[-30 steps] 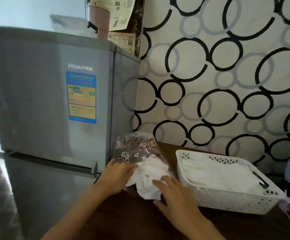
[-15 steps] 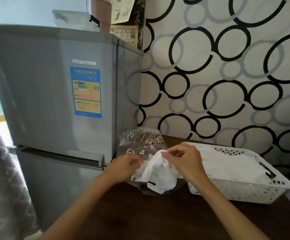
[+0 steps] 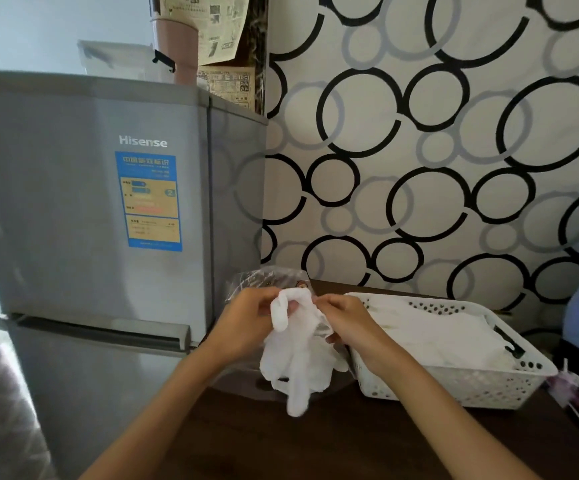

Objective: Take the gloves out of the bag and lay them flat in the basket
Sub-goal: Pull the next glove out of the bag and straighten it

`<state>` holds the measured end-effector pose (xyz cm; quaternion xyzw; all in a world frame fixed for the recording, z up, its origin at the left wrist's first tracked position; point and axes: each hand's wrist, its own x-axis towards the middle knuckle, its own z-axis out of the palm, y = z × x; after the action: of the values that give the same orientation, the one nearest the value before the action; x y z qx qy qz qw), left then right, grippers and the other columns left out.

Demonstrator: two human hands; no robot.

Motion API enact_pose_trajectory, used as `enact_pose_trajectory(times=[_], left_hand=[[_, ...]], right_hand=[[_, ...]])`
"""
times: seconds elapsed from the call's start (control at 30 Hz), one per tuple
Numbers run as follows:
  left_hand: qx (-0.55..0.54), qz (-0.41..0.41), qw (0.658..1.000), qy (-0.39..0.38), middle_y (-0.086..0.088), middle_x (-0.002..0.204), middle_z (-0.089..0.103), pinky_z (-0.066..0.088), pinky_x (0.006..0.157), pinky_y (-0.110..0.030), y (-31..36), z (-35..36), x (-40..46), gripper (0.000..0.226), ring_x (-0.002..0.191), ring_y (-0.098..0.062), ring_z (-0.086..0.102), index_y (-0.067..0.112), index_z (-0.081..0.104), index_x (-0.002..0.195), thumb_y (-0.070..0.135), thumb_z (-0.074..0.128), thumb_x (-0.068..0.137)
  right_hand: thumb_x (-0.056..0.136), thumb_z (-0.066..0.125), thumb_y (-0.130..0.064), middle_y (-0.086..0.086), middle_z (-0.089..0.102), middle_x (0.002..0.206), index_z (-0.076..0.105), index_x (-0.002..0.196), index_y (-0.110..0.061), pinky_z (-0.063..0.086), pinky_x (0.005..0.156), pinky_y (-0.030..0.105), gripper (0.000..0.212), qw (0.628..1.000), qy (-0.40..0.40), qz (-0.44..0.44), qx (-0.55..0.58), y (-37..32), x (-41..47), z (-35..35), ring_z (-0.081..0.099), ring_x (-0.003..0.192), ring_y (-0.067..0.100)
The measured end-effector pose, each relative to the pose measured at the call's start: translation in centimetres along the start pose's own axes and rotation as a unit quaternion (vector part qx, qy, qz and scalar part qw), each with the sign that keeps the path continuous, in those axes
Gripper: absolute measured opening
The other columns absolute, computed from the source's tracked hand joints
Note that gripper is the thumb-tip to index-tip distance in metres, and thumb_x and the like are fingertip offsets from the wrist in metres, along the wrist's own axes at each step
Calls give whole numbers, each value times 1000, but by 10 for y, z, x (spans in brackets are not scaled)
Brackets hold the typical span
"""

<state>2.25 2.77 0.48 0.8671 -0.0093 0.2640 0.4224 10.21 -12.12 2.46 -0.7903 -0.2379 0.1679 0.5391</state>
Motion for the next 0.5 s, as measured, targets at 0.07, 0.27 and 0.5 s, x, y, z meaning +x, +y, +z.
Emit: enact_pose_trajectory(times=[0.07, 0.27, 0.5], left_hand=[[-21, -28, 999, 24, 18, 78, 67, 49, 65, -10, 6, -2, 7, 17, 74, -2, 64, 33, 67, 87, 20, 59, 94], [-112, -107, 988, 23, 0, 73, 72, 51, 64, -20, 22, -2, 25, 19, 71, -10, 63, 19, 73, 80, 22, 60, 93], [-140, -129, 982, -8, -7, 78, 66, 51, 58, -23, 40, 6, 38, 18, 64, -13, 61, 16, 69, 86, 27, 58, 94]], right_hand=[[98, 46, -33, 0, 62, 90, 64, 103, -22, 45, 58, 17, 22, 998, -21, 25, 47, 0, -2, -2, 56, 77, 11], [91, 40, -61, -1, 65, 84, 67, 101, -24, 40, 70, 27, 47, 983, -105, 13, 149, 8, -11, -15, 55, 70, 12], [85, 65, -35, -5, 70, 104, 68, 109, -25, 47, 81, 23, 26, 988, -5, -61, 144, 15, -14, -48, 62, 99, 10]])
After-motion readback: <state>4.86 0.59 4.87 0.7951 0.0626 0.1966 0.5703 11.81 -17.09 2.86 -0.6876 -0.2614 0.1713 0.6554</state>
